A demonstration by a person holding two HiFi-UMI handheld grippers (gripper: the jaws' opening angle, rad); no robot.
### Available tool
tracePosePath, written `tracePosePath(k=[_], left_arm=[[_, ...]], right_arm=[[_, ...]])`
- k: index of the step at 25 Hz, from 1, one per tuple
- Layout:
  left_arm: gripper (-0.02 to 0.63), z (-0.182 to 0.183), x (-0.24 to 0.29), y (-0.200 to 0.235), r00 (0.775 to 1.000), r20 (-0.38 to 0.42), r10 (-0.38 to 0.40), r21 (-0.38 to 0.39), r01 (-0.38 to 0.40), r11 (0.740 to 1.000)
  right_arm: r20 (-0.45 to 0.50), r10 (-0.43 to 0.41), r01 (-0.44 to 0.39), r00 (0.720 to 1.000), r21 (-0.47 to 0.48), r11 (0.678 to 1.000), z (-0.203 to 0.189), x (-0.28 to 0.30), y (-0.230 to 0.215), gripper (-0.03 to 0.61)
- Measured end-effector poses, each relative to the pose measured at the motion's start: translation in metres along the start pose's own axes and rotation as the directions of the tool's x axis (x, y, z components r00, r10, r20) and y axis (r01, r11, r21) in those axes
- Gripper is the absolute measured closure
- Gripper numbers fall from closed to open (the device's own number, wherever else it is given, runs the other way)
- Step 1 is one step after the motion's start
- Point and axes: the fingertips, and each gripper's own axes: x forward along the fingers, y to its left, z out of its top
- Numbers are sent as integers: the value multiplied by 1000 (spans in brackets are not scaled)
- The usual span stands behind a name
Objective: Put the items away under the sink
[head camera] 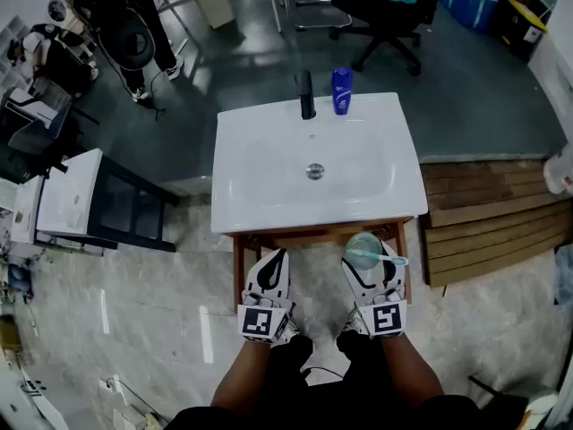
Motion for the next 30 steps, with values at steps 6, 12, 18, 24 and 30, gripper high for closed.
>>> tracePosePath(k=[6,12,18,24,30], left_arm=[[598,-79,12,10,1000,2,20,25,-20,999],[598,-167,30,27,998,-9,56,12,-56,998],[598,-249,63,41,999,-11,43,34,-42,999],[598,-320,97,57,996,82,46,90,-53,995],[598,-356,117,66,994,95,53,87,-61,994]], right_arm=[[-14,-2,2,1000,23,1000,-83,15,18,221],[-22,-4,5,1000,58,998,-169,39,20,221],[-2,-24,24,1000,26,999,-243,72,19,221],[56,-92,90,994,34,995,-305,103,14,222],[131,-123,124,984,-4,992,-322,124,8,222]])
